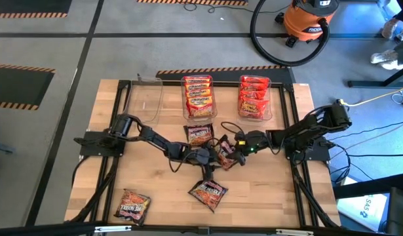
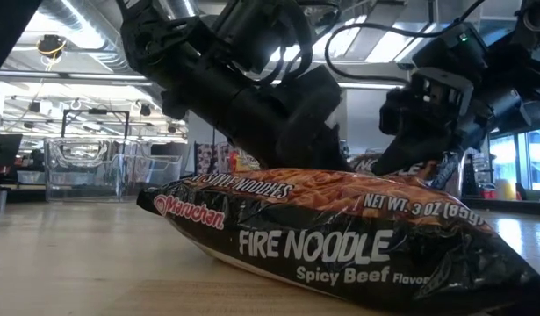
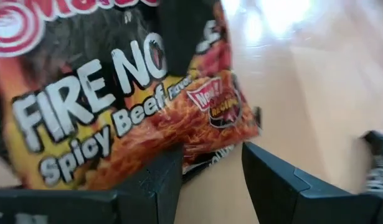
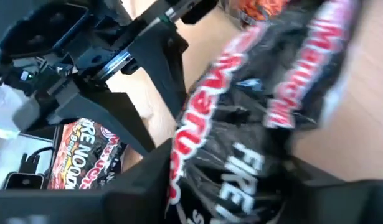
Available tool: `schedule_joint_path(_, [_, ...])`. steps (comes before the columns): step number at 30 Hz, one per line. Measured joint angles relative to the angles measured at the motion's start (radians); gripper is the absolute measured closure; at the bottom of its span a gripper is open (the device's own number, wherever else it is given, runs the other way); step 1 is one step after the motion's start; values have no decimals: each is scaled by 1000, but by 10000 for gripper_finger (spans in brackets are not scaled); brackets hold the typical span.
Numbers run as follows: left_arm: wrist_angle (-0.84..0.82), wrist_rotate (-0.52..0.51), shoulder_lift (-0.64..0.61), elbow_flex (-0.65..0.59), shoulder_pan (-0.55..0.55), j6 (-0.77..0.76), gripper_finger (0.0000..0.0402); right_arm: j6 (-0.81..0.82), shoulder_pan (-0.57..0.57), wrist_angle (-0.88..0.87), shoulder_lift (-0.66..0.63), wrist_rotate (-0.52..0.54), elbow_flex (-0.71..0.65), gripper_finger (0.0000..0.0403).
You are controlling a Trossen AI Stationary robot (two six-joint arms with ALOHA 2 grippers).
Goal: Sort Maruchan noodles
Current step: Put the top right black noodle pack into the left transparent bin
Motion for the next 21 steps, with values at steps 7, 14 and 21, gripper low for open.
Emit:
schedule_joint_path(7, [-165, 121, -112, 0, 0, -51, 243, -76, 0, 4, -6, -8, 2, 311])
schedule_joint_path(14, [-344, 130, -283, 0, -1, -26, 243, -142, 0, 34, -11, 10, 2, 302])
schedule_joint_path(21, [-334, 199, -380, 0, 35, -23, 230, -296, 63, 1, -11, 106, 62, 310])
